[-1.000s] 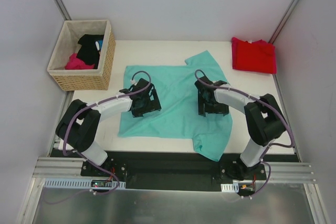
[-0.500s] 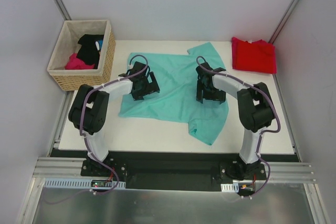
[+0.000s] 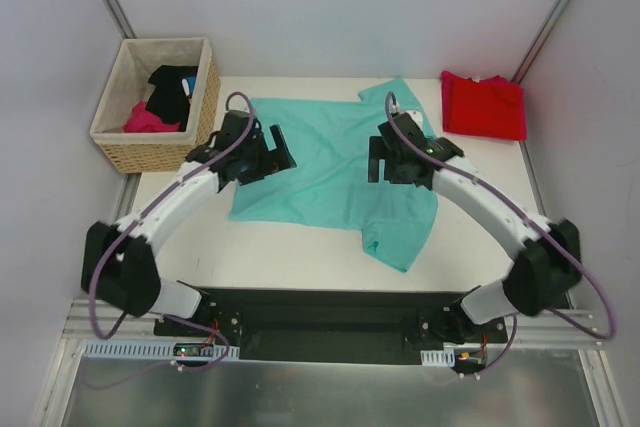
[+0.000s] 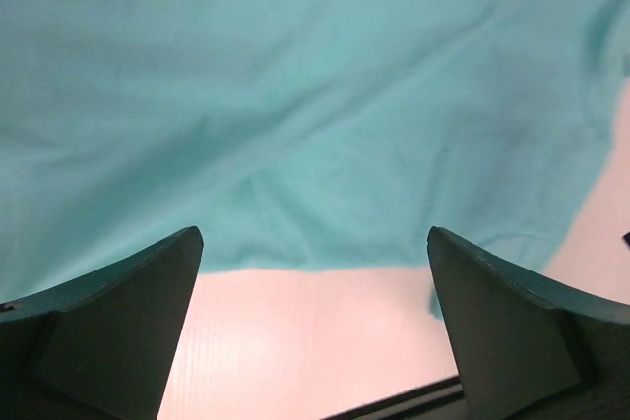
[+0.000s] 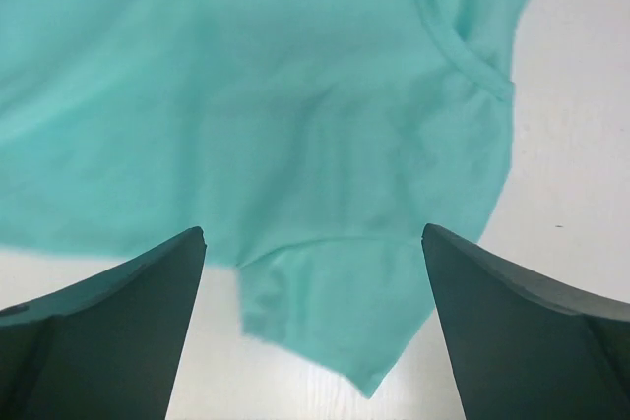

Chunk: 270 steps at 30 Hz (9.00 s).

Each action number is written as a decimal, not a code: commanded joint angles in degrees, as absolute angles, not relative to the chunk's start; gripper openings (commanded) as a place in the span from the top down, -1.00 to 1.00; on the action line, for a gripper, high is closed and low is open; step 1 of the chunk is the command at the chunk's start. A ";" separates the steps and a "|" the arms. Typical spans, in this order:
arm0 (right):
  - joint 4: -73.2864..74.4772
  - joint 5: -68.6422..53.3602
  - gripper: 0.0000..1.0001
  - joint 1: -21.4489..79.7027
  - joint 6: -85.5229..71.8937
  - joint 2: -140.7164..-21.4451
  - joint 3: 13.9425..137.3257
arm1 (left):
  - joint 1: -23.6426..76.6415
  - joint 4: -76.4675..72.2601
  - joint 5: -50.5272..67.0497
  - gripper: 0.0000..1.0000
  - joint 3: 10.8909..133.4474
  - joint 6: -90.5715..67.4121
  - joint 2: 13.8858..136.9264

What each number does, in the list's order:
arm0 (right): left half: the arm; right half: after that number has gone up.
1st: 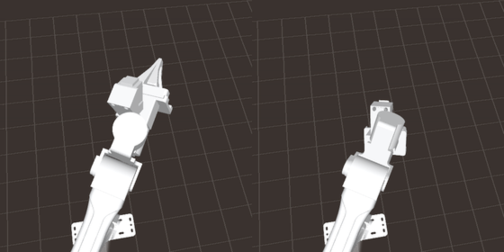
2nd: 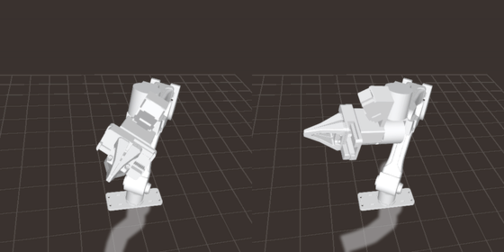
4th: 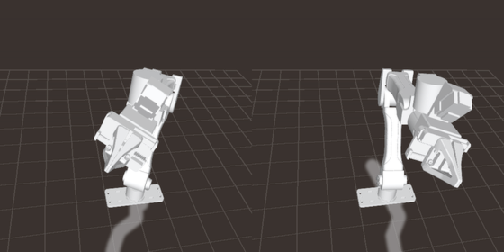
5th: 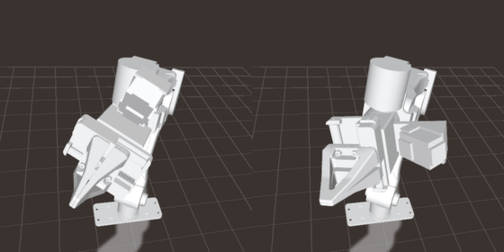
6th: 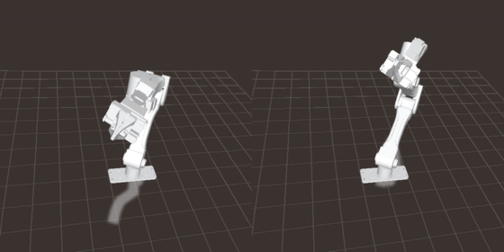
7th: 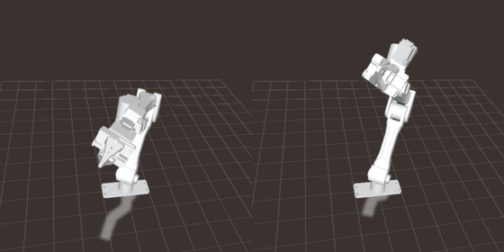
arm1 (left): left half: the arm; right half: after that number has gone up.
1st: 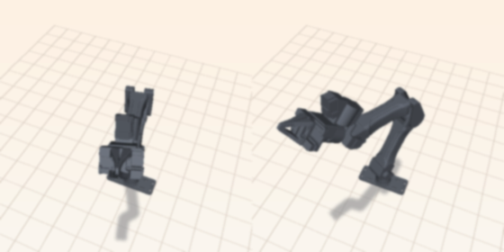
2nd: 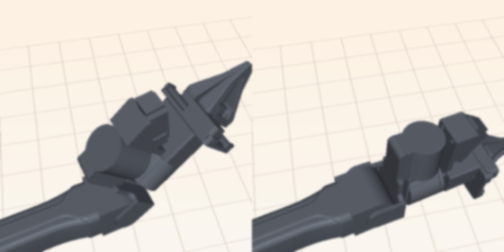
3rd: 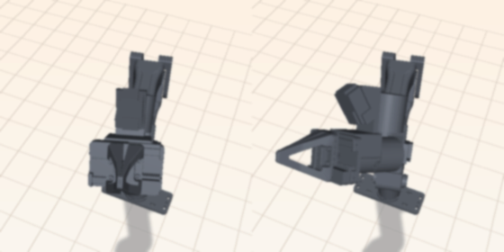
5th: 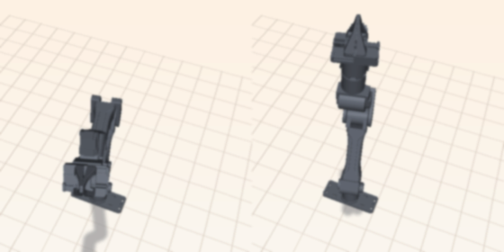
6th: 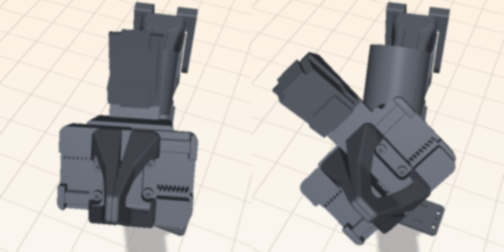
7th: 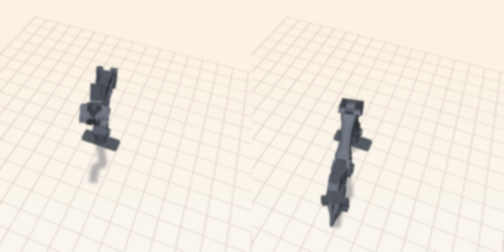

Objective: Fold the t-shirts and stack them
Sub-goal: Flatten out the tshirt, then grap the side of the flattened tshirt closest away from the robot with both arms, then fold the flattened tshirt in 1/3 of the way

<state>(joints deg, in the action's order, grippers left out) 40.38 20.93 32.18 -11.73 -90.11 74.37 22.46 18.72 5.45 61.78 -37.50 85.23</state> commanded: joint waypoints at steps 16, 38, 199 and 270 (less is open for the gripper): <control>44.90 15.29 -0.93 40.52 -17.14 -36.30 50.27 | 19.60 27.60 -6.85 -0.98 31.38 -46.32 55.45; 47.99 14.41 -0.93 40.52 -15.91 -32.69 47.11 | 7.12 0.18 4.20 -0.78 23.91 -46.85 70.31; 36.39 27.25 0.99 26.90 -23.20 -58.36 51.94 | 0.70 7.56 7.65 1.00 44.91 -42.98 76.02; 27.33 23.91 -0.93 17.84 -16.35 -85.45 71.90 | 7.64 5.80 -2.46 -0.98 50.44 -40.96 73.34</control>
<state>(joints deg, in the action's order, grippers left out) 27.33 21.85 16.64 -17.67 -97.38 71.37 6.15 6.20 2.22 49.67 -42.70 84.90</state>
